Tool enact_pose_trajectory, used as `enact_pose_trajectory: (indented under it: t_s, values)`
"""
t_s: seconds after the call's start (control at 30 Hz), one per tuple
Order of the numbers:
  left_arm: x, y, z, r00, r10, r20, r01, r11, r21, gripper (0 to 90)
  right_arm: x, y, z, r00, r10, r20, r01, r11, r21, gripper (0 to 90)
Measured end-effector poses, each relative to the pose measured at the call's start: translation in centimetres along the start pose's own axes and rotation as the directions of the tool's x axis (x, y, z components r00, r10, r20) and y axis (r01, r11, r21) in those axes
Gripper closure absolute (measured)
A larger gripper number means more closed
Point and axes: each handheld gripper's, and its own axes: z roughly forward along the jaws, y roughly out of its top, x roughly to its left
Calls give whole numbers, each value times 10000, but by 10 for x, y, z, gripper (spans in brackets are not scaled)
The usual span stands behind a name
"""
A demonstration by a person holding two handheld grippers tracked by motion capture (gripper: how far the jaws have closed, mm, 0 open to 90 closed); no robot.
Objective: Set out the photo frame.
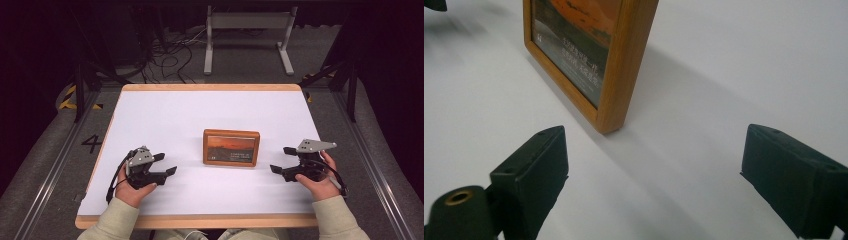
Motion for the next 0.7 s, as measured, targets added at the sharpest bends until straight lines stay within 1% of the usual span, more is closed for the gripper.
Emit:
enact_pose_trajectory:
  t_s: [0.07, 0.17, 0.37, 0.43, 0.53, 0.57, 0.63, 0.7]
  values:
    - [0, 0, 0, 10000, 8, 36, -8, 10000, 11, 318, 0, -5, 4, 10000, -49, -31, 49, 10000, 15, 123]
    - [0, 0, 0, 10000, 4, 45, -3, 10000, -12, 318, -1, -11, 9, 10000, -75, -64, 76, 9998, 203, 122]
    - [0, 0, 1, 10000, -18, 62, 18, 10000, 6, 318, -1, -19, 17, 9995, 254, 184, -268, 9963, 821, 121]
    - [0, 0, 1, 10000, -67, 69, 68, 10000, -18, 318, 0, -19, 19, 9992, 335, 225, -354, 9951, 920, 121]
    - [0, 0, 1, 9999, -40, 92, 40, 10000, 41, 317, 0, -19, 19, 9990, 342, 275, -367, 9948, 946, 132]
    - [1, 0, 1, 10000, -15, 95, 14, 10000, 55, 317, 0, -19, 20, 9993, 334, 176, -349, 9946, 974, 142]
    - [0, -1, 2, 9998, -81, 155, 80, 9999, 75, 317, -1, -19, 20, 9992, 345, 221, -365, 9949, 945, 140]
    - [1, 0, 2, 9998, -61, 165, 59, 9999, 123, 316, -1, -19, 19, 9991, 348, 237, -368, 9949, 936, 140]
